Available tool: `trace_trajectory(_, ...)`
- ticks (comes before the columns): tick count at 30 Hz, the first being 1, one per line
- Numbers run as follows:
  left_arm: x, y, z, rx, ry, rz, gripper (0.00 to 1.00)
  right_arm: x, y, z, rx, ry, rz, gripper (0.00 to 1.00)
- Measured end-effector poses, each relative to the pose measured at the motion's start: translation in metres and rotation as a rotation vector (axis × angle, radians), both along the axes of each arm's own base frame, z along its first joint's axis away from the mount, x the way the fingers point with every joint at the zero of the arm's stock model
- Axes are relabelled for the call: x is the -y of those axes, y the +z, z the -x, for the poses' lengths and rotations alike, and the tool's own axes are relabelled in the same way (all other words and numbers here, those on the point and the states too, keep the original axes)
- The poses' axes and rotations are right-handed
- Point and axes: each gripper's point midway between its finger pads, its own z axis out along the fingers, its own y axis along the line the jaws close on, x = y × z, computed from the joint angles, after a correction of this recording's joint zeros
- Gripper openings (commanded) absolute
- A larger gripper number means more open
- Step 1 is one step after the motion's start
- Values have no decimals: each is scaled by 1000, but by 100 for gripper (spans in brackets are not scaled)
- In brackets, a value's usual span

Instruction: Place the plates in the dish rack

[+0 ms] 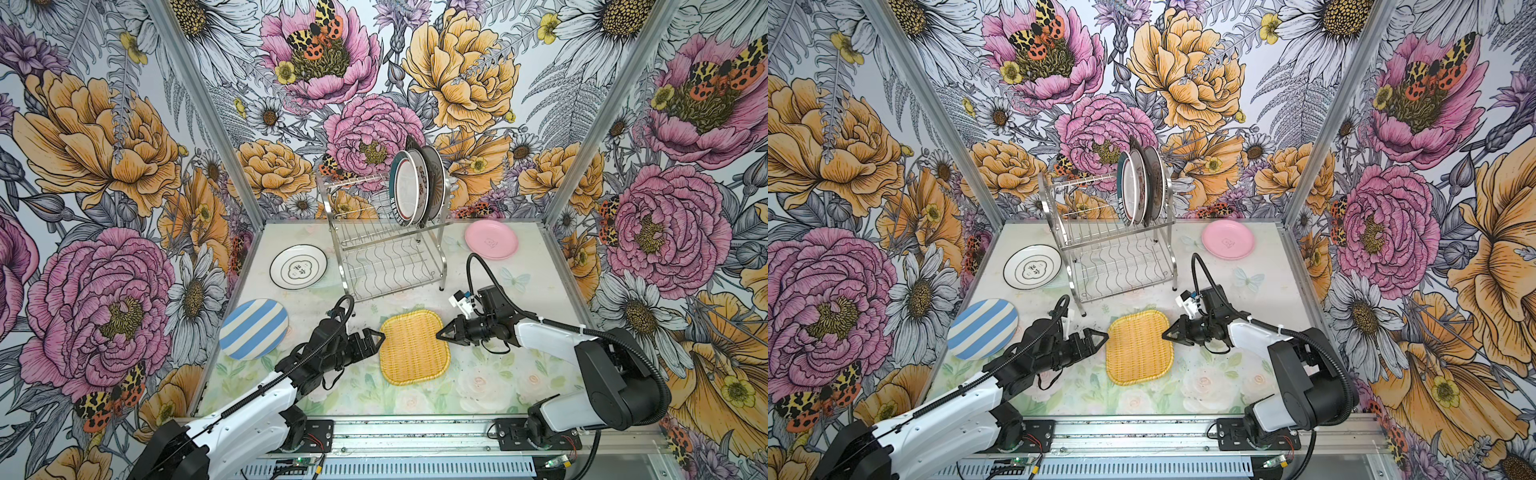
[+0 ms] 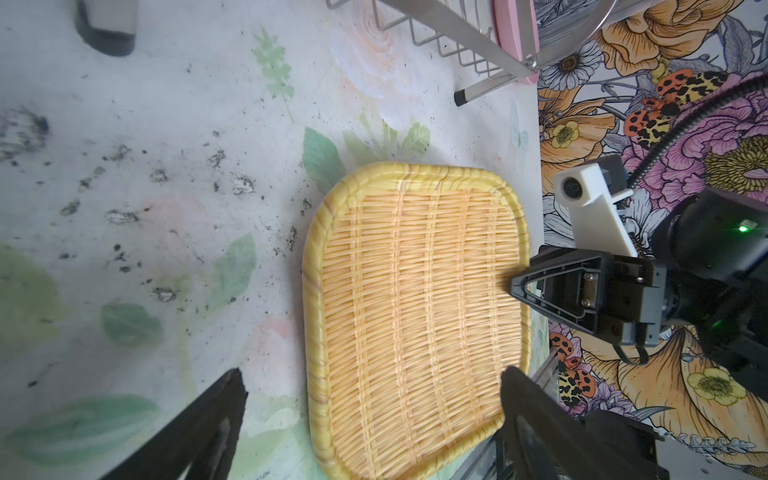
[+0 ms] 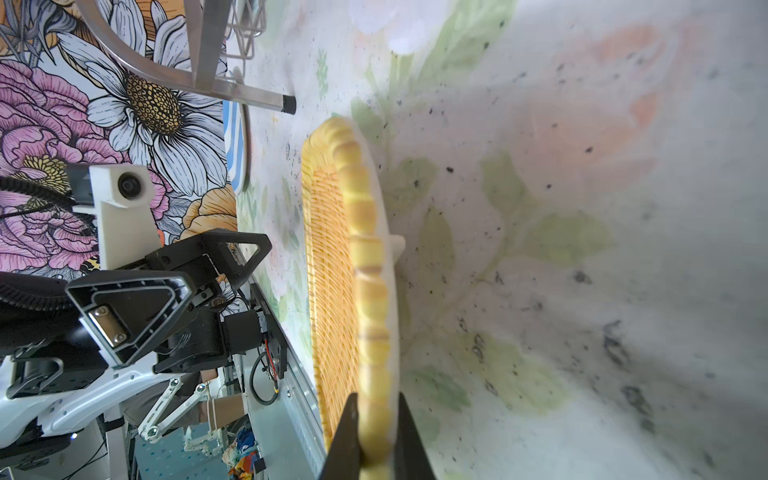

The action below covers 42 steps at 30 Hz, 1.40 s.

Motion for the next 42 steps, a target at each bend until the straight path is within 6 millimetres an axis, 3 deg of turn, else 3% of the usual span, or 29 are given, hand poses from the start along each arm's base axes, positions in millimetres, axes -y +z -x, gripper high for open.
trace_trajectory(16, 4, 2, -7, 23, -7, 42, 96, -4, 28, -3, 26, -13, -48, 0)
trace_trajectory(25, 1, 3, -10, 42, 0, 70, 94, -7, 69, -12, 87, -10, -126, 0)
trace_trajectory(34, 11, 40, -14, 162, -46, 181, 87, -12, 102, -15, 130, 9, -189, 0)
trace_trajectory(42, 18, 63, -14, 212, -92, 269, 75, -13, 112, -14, 131, 22, -213, 0)
